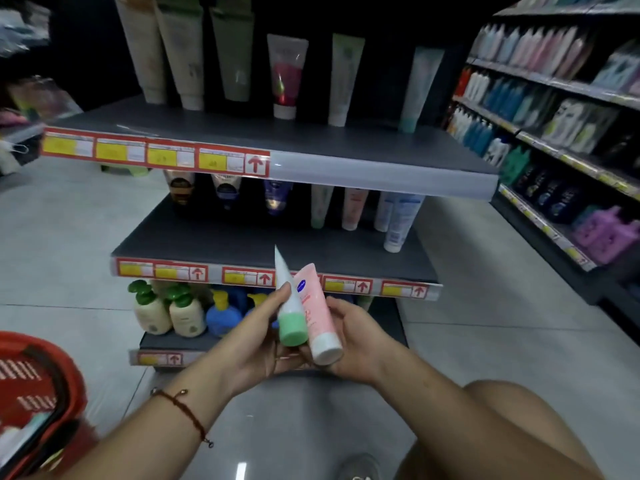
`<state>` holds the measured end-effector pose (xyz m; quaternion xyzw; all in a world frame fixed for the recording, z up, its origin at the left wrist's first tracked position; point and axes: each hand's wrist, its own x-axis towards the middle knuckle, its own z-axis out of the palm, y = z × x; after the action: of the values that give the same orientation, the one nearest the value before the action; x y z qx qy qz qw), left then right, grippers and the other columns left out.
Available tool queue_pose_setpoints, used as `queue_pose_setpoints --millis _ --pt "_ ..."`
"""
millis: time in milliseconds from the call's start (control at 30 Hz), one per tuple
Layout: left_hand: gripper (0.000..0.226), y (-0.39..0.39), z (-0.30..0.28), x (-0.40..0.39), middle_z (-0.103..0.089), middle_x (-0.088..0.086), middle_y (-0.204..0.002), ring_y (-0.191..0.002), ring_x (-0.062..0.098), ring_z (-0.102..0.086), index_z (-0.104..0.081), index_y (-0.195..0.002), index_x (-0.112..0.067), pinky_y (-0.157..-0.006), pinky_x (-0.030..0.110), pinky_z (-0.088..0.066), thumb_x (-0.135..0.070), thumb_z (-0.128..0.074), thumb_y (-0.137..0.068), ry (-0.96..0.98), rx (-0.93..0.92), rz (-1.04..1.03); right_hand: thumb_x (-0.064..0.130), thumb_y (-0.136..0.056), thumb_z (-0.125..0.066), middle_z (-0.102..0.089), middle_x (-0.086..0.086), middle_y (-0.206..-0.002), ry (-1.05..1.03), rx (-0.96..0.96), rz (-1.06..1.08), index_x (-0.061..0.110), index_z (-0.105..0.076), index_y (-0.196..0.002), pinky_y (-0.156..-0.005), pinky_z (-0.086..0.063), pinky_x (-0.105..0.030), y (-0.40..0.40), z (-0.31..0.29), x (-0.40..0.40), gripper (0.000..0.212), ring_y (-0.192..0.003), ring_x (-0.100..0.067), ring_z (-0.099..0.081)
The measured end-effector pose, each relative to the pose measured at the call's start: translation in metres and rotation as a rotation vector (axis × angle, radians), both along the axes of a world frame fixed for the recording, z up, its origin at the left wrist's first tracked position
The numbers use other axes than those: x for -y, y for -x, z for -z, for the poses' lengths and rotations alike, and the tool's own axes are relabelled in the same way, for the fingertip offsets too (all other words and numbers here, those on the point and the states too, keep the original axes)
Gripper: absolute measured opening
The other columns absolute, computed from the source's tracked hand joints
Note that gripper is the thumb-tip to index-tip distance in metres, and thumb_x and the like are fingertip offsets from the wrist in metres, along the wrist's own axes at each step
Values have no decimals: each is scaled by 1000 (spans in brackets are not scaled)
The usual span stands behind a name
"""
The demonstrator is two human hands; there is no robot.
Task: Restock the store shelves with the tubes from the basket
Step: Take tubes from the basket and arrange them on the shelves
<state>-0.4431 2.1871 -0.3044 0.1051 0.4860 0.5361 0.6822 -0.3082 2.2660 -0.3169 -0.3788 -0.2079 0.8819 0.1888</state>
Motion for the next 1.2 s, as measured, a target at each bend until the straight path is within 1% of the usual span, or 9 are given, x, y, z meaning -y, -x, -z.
queue_pose_setpoints --millis 100,167,400,500,700,800,900,1067,1200 --pt "52 -4 0 -5 -71 19 -116 -102 36 -70 -65 -123 -14 -88 50 -55 -47 -67 -83 4 -17 18 25 -96 -45 -62 -24 -128 -16 31 50 1 -53 -134 -90 -54 -50 -8 -2 -1 45 -113 -39 -63" --pt "46 -6 0 -7 -74 17 -109 -95 33 -73 -66 -120 -15 -80 46 -58 -46 -65 -86 -8 -29 27 24 -95 -49 -62 -23 -128 -17 64 74 2 -55 -131 -97 -49 -51 -9 -3 -1 43 -115 -39 -62" --pt "44 5 0 -21 -77 10 -98 -84 22 -74 -69 -114 -16 -70 35 -57 -51 -61 -88 -64 -194 67 15 -93 -62 -69 -17 -111 -115 169 129 0 -60 -124 -56 -57 -34 -2 -16 -21 34 -87 -28 -68" --pt "47 15 3 -33 -77 7 -88 -86 23 -69 -69 -113 -16 -85 42 -56 -52 -65 -84 -54 -292 42 4 -92 -62 -67 -18 -99 -164 159 277 -1 -61 -111 -80 -58 -41 3 -19 -55 20 -87 -27 -65" --pt "61 30 11 -50 -75 11 -104 -94 26 -69 -68 -114 -19 -76 39 -55 -59 -72 -69 -48 -340 51 2 -72 -82 -72 -15 -102 -673 651 487 3 -65 -104 -80 -59 -46 11 -11 -133 36 -86 -29 -70" --pt "60 37 17 -57 -76 8 -96 -86 22 -69 -69 -112 -20 -69 34 -52 -62 -71 -69 -45 -355 77 10 -72 -83 -69 -3 -101 -953 894 518 8 -60 -105 -82 -54 -35 14 2 -157 40 -89 -21 -66" --pt "49 44 23 -62 -76 4 -85 -85 22 -68 -70 -108 -20 -83 41 -53 -58 -69 -78 -33 -385 74 9 -78 -77 -65 -5 -103 -1120 963 520 7 -55 -111 -76 -44 -27 21 22 -171 40 -89 -20 -61" --pt "47 54 29 -67 -77 9 -95 -92 28 -71 -71 -107 -22 -99 50 -51 -57 -73 -75 21 -399 45 4 -87 -62 -58 -2 -90 -1185 968 554 1 -49 -114 -73 -52 -36 34 36 -190 30 -74 -13 -57" --pt "45 58 32 -68 -77 8 -98 -95 28 -71 -70 -109 -24 -96 48 -53 -56 -72 -78 27 -406 46 9 -91 -57 -58 -13 -123 -1171 1008 559 7 -43 -131 -92 -44 -30 38 39 -200 42 -111 -28 -57"
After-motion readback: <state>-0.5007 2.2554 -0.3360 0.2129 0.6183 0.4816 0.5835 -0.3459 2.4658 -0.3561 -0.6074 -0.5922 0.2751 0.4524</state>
